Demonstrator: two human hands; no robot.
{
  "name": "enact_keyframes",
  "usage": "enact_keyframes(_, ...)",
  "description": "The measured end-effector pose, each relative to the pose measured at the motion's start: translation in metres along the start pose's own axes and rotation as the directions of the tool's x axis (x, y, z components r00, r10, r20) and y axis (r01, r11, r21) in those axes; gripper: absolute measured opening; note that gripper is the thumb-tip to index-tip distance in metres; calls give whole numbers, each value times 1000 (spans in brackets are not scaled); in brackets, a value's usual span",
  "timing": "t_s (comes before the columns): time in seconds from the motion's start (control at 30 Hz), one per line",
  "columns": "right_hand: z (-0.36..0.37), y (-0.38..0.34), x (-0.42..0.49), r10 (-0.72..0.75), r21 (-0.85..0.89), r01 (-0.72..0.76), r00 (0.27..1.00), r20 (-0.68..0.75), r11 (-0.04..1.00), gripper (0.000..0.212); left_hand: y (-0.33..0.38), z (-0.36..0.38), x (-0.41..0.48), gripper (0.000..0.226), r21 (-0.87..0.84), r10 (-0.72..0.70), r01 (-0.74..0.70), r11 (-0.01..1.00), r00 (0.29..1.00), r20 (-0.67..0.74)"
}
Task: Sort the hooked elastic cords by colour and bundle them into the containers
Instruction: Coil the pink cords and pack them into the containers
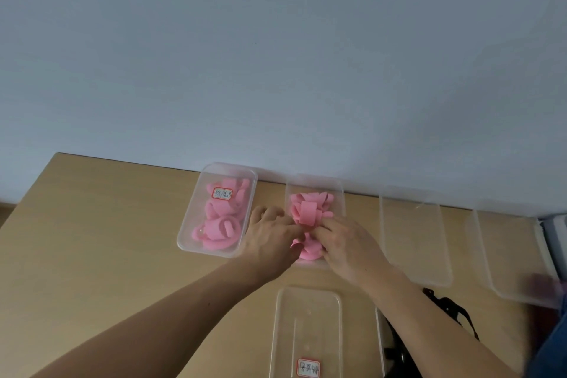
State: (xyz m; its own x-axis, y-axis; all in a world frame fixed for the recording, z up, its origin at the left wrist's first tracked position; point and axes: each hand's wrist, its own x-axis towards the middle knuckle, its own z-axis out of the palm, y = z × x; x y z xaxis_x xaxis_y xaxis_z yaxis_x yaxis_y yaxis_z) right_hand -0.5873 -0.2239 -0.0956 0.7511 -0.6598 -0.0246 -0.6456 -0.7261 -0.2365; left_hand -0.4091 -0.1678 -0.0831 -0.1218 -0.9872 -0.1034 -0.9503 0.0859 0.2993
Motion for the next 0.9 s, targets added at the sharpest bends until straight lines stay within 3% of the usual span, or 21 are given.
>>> enact_keyframes(0.2, -15, -11, -21, 74, -54, -87, 974, -214, 995, 23, 2, -4, 0, 20, 46, 6, -6, 999, 1000, 2)
enact_keyframes(0.43, -5, -14, -36, 139, -108, -161, 973, -186, 981, 34, 7, -4, -6, 11, 61, -2, 7, 998, 996, -86)
enact_keyframes(0.6, -5, -18, -36, 191, -105, -206, 972, -138, 973, 42, 9, -5, -9, 32, 90, 5, 0, 996, 999, -54)
enact_keyframes(0.9, -22, -47, -49, 272, -7, -283, 927, -258, 959, 35, 12, -26, -26, 37, 1, 64, -64, 998, 995, -73)
